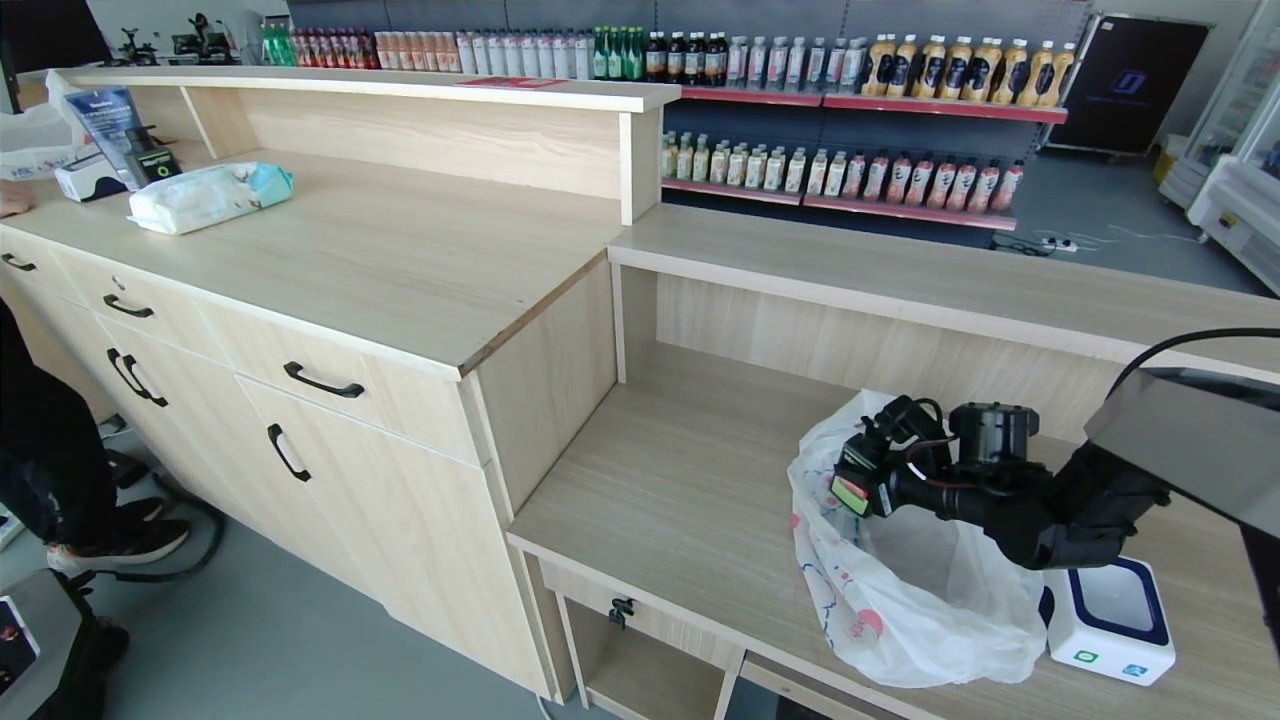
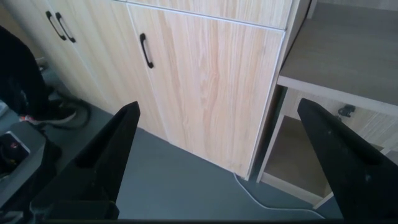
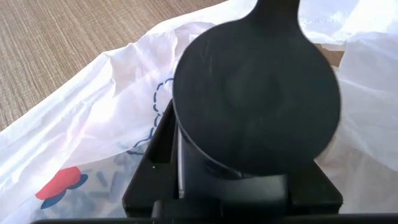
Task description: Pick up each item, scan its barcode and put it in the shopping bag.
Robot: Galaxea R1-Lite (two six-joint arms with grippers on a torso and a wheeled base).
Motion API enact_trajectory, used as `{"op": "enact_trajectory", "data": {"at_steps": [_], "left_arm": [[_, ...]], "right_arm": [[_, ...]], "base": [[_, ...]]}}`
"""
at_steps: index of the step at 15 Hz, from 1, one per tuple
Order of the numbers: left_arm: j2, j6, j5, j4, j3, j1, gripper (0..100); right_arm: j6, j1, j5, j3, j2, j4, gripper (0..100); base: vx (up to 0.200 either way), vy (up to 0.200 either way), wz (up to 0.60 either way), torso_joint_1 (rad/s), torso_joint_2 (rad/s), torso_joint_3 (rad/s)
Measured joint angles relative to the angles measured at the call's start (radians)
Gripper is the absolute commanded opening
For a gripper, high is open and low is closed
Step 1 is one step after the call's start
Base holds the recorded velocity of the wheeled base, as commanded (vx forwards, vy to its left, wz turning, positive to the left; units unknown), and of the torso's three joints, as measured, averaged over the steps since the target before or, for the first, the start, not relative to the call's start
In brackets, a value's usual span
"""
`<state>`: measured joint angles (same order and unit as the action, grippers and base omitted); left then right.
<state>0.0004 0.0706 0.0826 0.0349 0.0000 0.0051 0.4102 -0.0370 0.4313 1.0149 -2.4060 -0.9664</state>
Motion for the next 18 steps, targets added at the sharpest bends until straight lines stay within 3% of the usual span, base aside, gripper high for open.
{"op": "enact_trajectory", "data": {"at_steps": [2, 3, 11, 18], "left_arm": [[0.0, 0.0, 0.0, 0.0, 0.0, -0.001, 100], [0.0, 0.0, 0.0, 0.0, 0.0, -0.001, 100], [0.0, 0.0, 0.0, 0.0, 0.0, 0.0, 100], [0.0, 0.0, 0.0, 0.0, 0.0, 0.0, 100]], "right_arm": [[0.0, 0.001, 0.0, -0.001, -0.004, 0.0, 0], [0.001, 0.001, -0.001, -0.002, -0.005, 0.0, 100], [-0.007, 0.015, -0.001, -0.009, 0.019, 0.02, 100], [-0.001, 0.01, -0.003, -0.058, 0.306, 0.206, 100]], "base": [[0.0, 0.0, 0.0, 0.0, 0.0, 0.0], [0.0, 0.0, 0.0, 0.0, 0.0, 0.0], [0.0, 0.0, 0.0, 0.0, 0.0, 0.0], [0.0, 0.0, 0.0, 0.0, 0.0, 0.0]]}}
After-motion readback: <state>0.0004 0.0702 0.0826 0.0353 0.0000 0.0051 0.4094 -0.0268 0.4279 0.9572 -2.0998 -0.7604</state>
